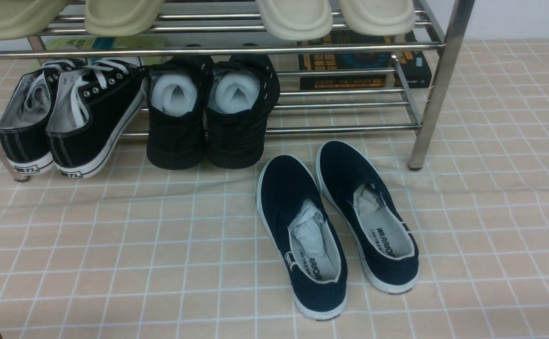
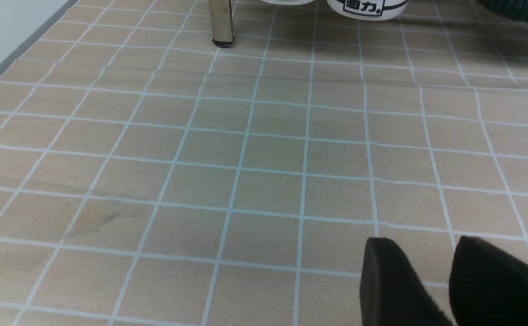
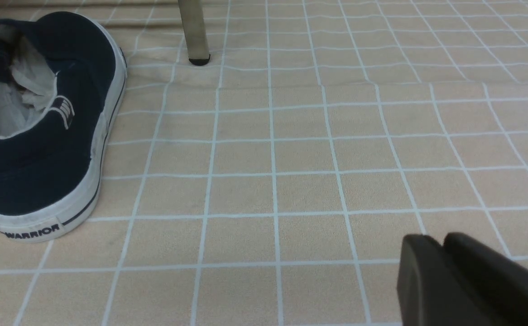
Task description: Take the shoes off the shelf from the light coffee tablecloth by hand.
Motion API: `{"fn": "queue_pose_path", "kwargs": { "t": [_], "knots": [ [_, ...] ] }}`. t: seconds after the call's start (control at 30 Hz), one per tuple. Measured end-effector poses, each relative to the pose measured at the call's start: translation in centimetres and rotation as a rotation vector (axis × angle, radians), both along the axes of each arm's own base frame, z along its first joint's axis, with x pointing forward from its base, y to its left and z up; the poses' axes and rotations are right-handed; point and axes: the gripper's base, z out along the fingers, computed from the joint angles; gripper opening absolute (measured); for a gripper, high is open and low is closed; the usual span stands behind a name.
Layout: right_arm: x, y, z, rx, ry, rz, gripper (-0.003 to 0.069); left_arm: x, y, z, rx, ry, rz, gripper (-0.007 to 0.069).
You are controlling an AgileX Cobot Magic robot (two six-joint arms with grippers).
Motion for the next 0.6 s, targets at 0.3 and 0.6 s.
{"fn": "queue_pose_path", "kwargs": {
  "t": [0.3,0.6],
  "knots": [
    [0.00,0.00,0.00,0.000,0.000,0.000,0.0085,0.00,0.00,0.00,0.000,0.000,0.000,0.0240],
    [0.00,0.00,0.00,0.000,0.000,0.000,0.0095,0.00,0.00,0.00,0.000,0.000,0.000,0.0240]
  ]
}}
